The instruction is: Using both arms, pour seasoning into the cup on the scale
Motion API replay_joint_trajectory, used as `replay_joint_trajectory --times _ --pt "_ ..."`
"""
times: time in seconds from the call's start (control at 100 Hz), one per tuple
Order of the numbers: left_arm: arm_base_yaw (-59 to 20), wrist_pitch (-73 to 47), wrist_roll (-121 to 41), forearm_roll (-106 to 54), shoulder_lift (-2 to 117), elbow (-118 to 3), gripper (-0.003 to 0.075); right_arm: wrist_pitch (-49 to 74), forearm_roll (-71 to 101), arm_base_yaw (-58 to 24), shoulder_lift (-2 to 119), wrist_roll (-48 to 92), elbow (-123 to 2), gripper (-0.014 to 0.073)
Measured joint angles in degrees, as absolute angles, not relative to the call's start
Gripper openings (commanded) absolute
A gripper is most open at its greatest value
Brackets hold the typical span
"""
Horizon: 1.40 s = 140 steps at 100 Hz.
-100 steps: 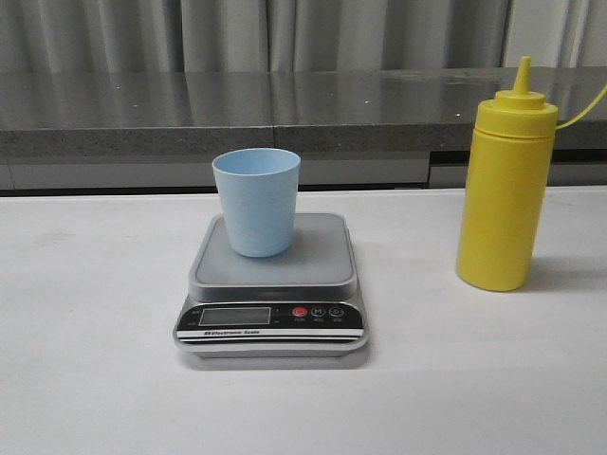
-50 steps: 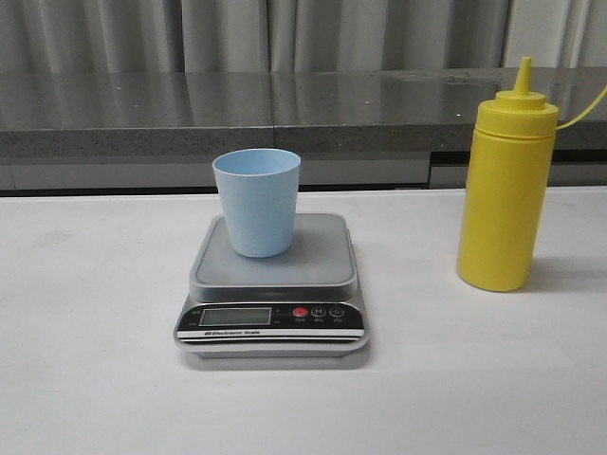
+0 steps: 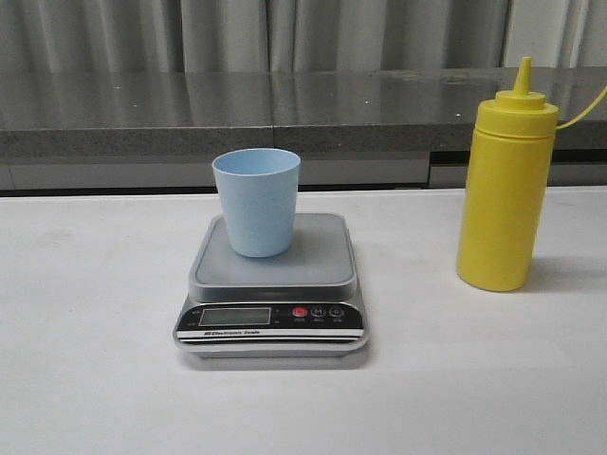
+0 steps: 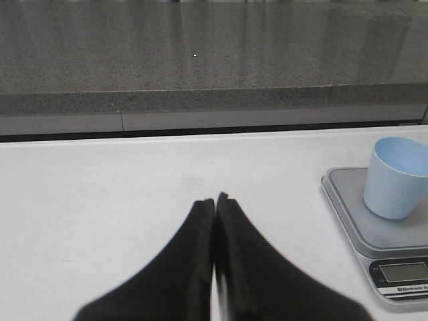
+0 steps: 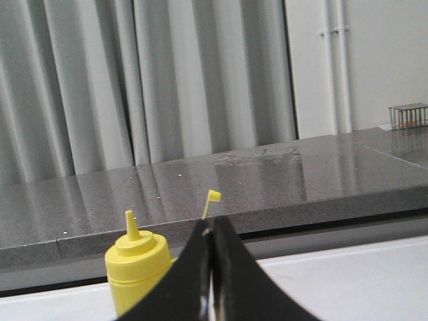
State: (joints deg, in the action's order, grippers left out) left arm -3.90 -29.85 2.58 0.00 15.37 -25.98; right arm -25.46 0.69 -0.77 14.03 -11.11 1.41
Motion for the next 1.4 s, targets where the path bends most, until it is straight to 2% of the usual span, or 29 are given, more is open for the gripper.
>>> replay_joint_trajectory --times 0.26,0.39,1.4 --pt "-3.9 -29.9 2.6 0.0 15.4 -26.0 -0.002 -5.4 -1.7 1.6 1.4 -11.1 1.5 -0.0069" --pt "-3.9 -29.8 2.6 0.0 15.4 -26.0 -0.002 0.0 -2.3 1.7 -0.5 -11.1 1.5 -0.0069" --pt "-3.9 -29.8 2.6 0.0 15.4 -26.0 -0.002 1.8 -3.8 1.8 -0.6 -11.1 1.6 -0.0069"
